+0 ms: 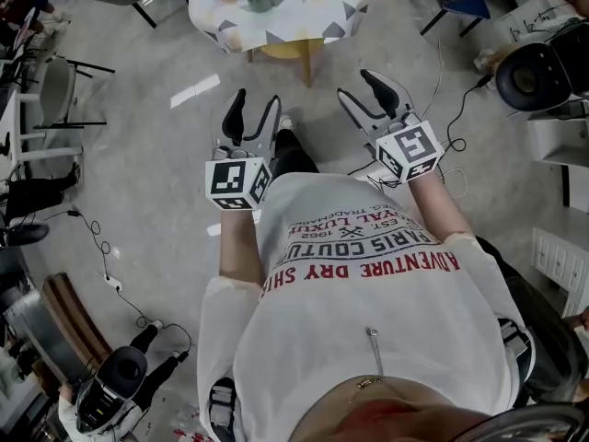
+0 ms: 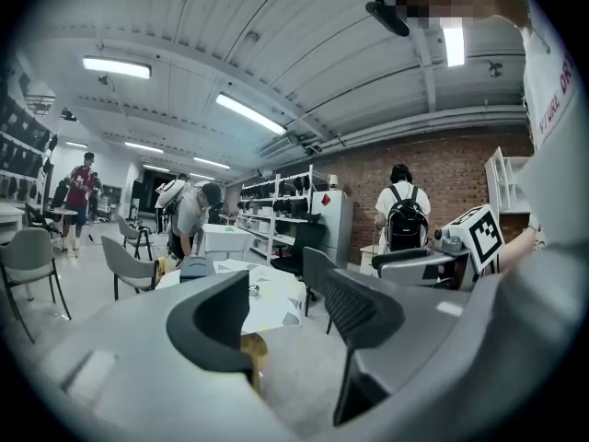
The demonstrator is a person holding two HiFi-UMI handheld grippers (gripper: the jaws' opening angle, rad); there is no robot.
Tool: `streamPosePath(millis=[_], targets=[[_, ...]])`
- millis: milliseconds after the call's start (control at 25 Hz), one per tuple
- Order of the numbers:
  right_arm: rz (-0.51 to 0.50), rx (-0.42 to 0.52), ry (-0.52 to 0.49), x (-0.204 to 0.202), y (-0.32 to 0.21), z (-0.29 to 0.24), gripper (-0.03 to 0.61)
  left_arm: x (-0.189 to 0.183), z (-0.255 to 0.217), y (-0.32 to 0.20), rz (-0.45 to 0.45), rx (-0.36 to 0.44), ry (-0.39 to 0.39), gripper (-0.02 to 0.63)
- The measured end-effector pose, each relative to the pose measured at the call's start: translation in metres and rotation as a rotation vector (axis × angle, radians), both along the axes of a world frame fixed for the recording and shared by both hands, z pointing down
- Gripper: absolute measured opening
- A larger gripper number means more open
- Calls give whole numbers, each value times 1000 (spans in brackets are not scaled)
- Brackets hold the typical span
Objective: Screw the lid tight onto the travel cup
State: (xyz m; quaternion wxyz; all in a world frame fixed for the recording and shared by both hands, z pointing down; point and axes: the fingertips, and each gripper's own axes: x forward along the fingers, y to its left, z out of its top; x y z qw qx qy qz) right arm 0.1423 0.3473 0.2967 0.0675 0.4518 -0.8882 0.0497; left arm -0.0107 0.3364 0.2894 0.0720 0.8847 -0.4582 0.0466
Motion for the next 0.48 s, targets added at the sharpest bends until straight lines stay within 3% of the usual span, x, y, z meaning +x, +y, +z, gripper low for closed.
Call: streamPosePath(millis=[480], targets=[[51,-57,64,-34,-142,11,206,-30,19,-152,71,-46,12,242]])
